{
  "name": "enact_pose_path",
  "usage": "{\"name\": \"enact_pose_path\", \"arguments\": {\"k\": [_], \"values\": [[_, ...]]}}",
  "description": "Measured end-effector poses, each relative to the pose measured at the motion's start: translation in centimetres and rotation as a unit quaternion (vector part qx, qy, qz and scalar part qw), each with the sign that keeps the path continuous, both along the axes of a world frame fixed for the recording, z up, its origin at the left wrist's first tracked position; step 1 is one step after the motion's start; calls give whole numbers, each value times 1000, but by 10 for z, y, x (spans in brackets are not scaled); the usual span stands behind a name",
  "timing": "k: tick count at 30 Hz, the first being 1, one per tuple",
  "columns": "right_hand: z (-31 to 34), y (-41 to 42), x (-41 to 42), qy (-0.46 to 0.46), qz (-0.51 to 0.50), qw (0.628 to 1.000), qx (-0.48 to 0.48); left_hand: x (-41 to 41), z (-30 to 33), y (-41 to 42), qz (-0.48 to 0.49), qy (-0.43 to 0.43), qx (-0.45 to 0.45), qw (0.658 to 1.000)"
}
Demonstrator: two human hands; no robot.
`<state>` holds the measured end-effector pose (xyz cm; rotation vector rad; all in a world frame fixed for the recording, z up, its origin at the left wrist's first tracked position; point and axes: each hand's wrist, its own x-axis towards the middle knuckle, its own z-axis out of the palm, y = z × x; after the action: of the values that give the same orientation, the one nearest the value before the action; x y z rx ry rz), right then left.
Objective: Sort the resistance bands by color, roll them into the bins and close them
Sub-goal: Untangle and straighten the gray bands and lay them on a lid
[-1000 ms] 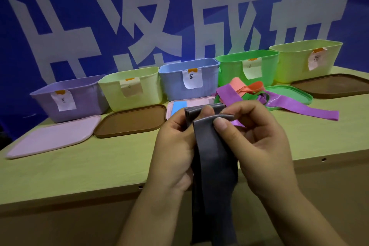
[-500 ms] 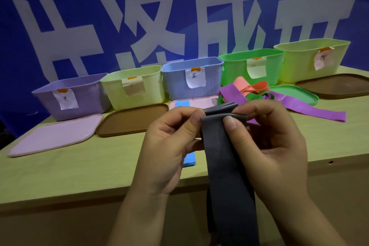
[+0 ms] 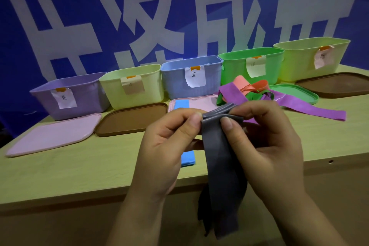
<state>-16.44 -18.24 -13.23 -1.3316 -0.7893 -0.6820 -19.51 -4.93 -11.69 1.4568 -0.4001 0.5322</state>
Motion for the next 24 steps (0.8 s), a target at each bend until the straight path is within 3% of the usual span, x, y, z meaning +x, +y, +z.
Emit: {"name": "enact_pose_path", "arguments": {"k": [9,13,17,24], "values": [[-1,0,-1,-4,2,1000,-14,-1,-4,2,-6,-20,-15,1000],[0,0,-2,-5,-2,1000,-21,-6,-2,4,5,-53,40,998],[0,0,-2,-9,-8,1000,-29,-8,-1,3,92,-90,135,982],[-1,-7,0,-108,-151,978,-93,-11,1,12,97,-92,150,980]]}}
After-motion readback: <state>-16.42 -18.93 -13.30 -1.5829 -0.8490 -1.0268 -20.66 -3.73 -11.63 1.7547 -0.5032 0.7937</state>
